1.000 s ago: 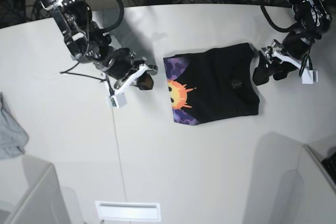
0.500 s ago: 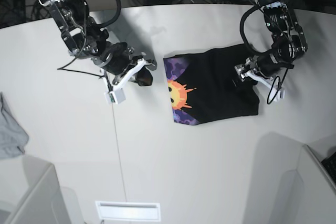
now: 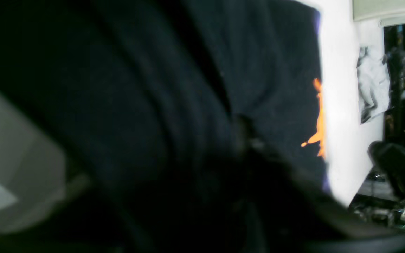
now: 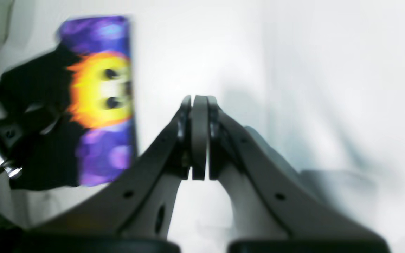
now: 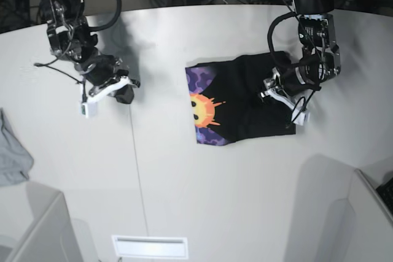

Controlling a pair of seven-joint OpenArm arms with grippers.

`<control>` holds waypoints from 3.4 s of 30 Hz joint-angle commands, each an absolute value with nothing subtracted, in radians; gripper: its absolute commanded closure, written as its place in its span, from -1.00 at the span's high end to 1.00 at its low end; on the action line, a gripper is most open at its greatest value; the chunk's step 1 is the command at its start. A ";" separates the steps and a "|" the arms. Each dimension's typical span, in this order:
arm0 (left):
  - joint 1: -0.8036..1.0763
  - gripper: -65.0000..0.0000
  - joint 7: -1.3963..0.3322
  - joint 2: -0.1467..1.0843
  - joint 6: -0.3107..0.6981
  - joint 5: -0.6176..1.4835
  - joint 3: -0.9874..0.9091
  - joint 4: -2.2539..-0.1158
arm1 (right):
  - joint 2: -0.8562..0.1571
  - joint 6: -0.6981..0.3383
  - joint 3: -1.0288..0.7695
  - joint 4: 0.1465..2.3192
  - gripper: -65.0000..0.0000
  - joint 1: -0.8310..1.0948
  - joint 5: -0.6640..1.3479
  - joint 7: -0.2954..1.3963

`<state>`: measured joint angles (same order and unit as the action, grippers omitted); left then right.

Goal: Fold the T-shirt properly
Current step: 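Grasp the folded shirt's edge with the left gripper, then rotate and drag the folded shirt with the left gripper to straighten it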

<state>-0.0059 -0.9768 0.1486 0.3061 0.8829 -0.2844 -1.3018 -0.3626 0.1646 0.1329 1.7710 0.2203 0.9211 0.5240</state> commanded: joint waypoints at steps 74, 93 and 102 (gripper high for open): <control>-0.403 -1.00 -0.740 0.225 0.698 0.008 0.937 -1.260 | -0.117 0.154 -0.501 1.716 -1.00 0.522 0.928 0.504; -0.435 -1.00 -0.740 0.209 0.698 0.008 0.940 -1.251 | -0.113 0.154 -0.490 1.721 -1.00 0.522 0.928 0.504; -0.504 -0.53 -0.740 0.208 0.698 0.008 0.938 -1.253 | -0.111 0.154 -0.489 1.721 -1.00 0.522 0.928 0.504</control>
